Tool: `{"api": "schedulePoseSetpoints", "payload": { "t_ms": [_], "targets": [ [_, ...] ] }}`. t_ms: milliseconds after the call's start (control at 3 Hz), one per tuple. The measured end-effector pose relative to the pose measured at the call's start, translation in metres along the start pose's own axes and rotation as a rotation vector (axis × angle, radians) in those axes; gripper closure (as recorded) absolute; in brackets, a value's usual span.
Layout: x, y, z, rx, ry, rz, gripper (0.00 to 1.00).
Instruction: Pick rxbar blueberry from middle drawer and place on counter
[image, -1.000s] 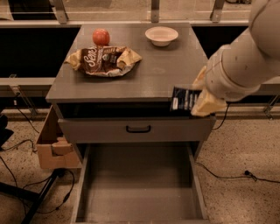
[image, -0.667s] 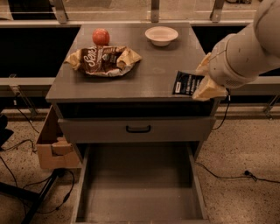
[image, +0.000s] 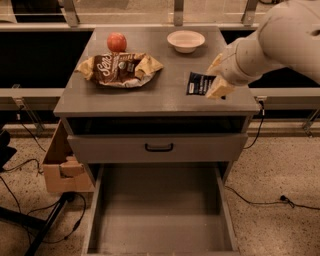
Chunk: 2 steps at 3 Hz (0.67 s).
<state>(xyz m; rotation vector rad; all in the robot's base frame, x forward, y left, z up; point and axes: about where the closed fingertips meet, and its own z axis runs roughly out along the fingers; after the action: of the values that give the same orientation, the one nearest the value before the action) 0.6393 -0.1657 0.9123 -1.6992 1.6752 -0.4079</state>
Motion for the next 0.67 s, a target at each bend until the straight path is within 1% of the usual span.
{"api": "schedulePoseSetpoints", "payload": {
  "t_ms": [333, 667],
  "targets": [
    [-0.004, -0.012, 0.064, -0.022, -0.068, -0.034, 1.0],
    [-0.002, -0.009, 0.077, -0.033, -0.078, -0.028, 0.81]
  ]
}}
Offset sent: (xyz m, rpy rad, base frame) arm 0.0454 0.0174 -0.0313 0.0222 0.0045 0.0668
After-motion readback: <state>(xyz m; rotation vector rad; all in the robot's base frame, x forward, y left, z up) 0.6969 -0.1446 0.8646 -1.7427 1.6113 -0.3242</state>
